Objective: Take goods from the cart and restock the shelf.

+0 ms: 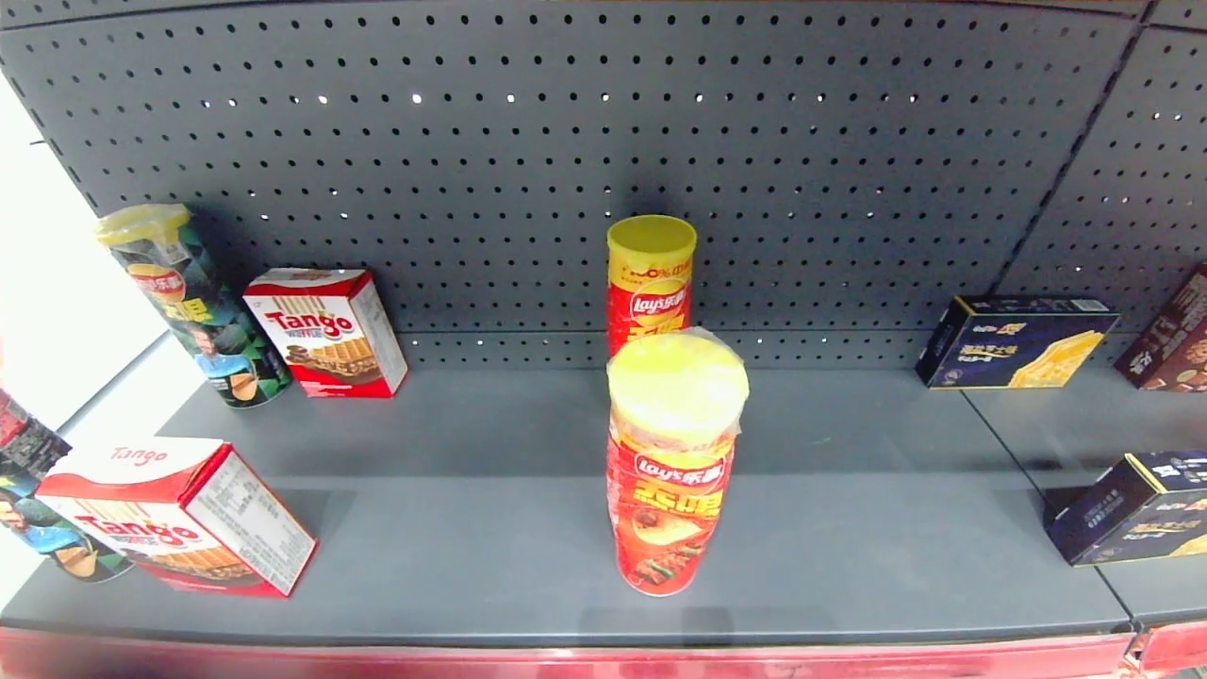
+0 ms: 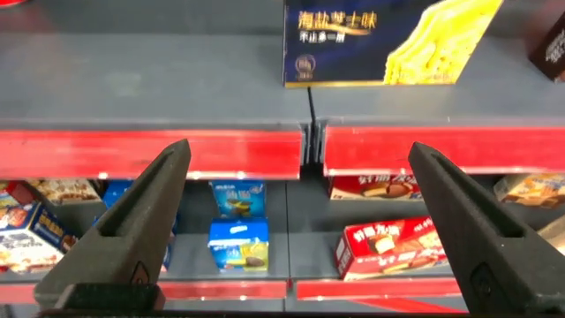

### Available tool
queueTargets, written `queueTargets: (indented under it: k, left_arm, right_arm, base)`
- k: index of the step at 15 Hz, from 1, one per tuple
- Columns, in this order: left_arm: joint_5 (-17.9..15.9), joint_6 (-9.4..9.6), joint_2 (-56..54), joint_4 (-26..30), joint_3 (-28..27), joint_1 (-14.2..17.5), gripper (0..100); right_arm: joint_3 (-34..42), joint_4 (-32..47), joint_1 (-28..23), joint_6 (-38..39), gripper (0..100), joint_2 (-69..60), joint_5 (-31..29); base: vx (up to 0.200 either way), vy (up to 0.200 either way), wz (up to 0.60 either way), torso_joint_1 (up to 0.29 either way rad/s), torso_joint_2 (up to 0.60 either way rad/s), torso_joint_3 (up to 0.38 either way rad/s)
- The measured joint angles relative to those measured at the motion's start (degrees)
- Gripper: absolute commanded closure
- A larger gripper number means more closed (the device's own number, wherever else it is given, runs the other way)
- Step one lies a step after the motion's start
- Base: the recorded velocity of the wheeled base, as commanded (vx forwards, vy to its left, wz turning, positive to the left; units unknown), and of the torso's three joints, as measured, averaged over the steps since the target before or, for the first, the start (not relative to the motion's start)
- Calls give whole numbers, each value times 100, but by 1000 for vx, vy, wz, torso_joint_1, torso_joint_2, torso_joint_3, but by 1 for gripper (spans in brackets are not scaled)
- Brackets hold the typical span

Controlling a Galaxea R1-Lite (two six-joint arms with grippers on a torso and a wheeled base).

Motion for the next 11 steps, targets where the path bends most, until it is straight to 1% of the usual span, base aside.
queueTargets:
  k: [11]
  left_arm:
    - [5, -4, 0, -2, 0, 0, 0]
  right_arm:
    - [0, -7, 2, -4, 0, 2, 11]
  base:
    - [0, 0, 0, 0, 0, 0]
